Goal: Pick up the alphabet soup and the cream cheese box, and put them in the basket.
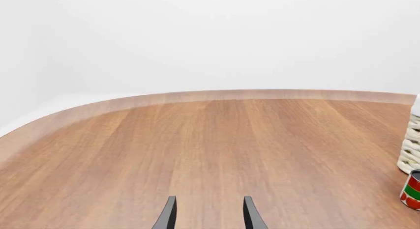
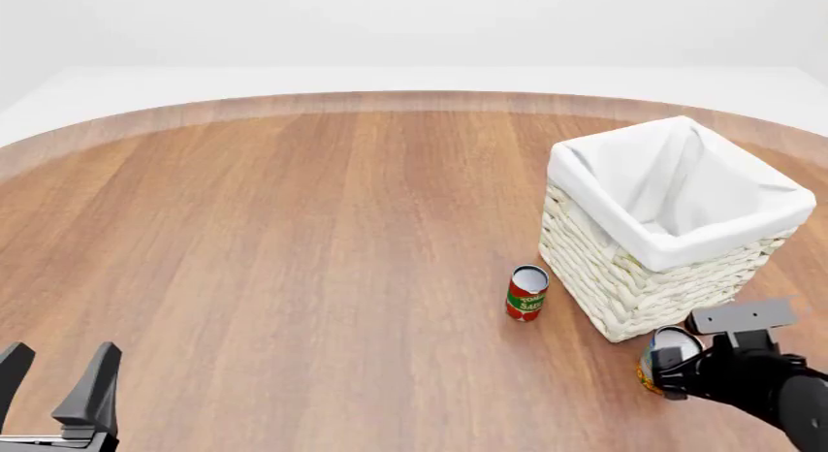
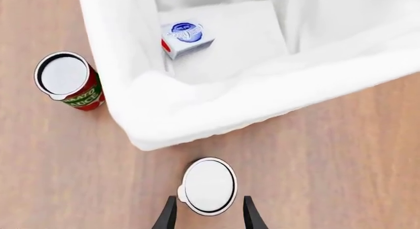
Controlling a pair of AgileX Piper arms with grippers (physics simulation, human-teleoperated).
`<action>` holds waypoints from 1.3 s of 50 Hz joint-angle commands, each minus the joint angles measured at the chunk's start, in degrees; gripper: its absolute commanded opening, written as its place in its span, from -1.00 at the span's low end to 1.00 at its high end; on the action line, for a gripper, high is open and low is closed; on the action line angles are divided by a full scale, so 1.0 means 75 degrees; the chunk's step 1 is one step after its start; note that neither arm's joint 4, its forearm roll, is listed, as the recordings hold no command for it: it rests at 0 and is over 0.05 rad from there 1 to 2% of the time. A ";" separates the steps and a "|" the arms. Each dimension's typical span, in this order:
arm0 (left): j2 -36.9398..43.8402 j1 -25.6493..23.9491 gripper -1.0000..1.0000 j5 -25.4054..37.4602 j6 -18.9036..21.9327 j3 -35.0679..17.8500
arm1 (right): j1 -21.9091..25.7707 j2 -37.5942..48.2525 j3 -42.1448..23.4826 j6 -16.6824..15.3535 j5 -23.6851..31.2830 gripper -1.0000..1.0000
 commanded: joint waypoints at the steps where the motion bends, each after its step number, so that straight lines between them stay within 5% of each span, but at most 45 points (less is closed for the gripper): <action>1: -0.0003 0.0000 1.00 0.0004 0.0000 -0.0001 | 0.0096 0.0240 0.0166 0.0051 -0.0291 1.00; 51: -0.0030 -0.0004 1.00 -0.0001 0.0020 -0.0005 | 0.0090 0.1250 0.0295 -0.0019 -0.1252 1.00; 52: 0.0048 0.0000 1.00 -0.0033 -0.0003 -0.0003 | 0.0045 0.1196 0.0271 -0.0013 -0.1220 -1.00; 65: 0.0032 -0.0001 1.00 -0.0028 0.0002 -0.0008 | 0.0037 0.1126 0.0292 -0.0005 -0.1151 -1.00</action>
